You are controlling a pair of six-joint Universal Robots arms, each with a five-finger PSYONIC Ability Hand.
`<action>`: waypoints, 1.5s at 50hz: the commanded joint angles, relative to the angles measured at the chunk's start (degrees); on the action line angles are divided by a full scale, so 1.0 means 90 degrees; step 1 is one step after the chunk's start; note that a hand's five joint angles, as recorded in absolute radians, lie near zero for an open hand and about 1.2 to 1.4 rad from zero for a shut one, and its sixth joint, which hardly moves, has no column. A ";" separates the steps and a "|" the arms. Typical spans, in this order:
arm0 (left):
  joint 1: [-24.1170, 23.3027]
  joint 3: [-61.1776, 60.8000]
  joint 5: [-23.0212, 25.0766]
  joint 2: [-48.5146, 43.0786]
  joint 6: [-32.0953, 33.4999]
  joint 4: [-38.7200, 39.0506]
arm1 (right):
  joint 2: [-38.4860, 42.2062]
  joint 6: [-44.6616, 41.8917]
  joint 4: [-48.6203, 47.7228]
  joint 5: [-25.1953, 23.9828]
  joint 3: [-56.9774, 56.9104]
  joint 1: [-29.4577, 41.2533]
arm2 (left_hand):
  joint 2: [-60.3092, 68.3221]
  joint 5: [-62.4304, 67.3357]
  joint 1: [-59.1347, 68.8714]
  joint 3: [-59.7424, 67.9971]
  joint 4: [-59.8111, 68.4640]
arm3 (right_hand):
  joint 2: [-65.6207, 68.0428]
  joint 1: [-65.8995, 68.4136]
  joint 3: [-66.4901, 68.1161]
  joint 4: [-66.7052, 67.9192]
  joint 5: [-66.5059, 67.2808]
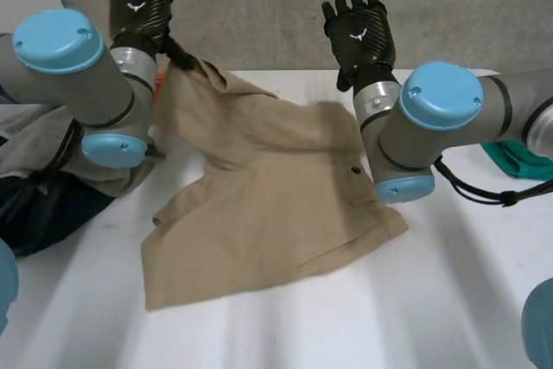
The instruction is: Fold the laundry.
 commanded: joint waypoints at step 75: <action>-0.1107 -0.7882 0.0116 0.3755 0.1712 -0.0887 | -0.2930 -0.0810 0.1277 -0.3026 0.6116 -0.1675 | 0.2513 0.2344 0.2633 0.2496 0.2539 | 0.7572 0.7476 0.7585 0.7573 0.7467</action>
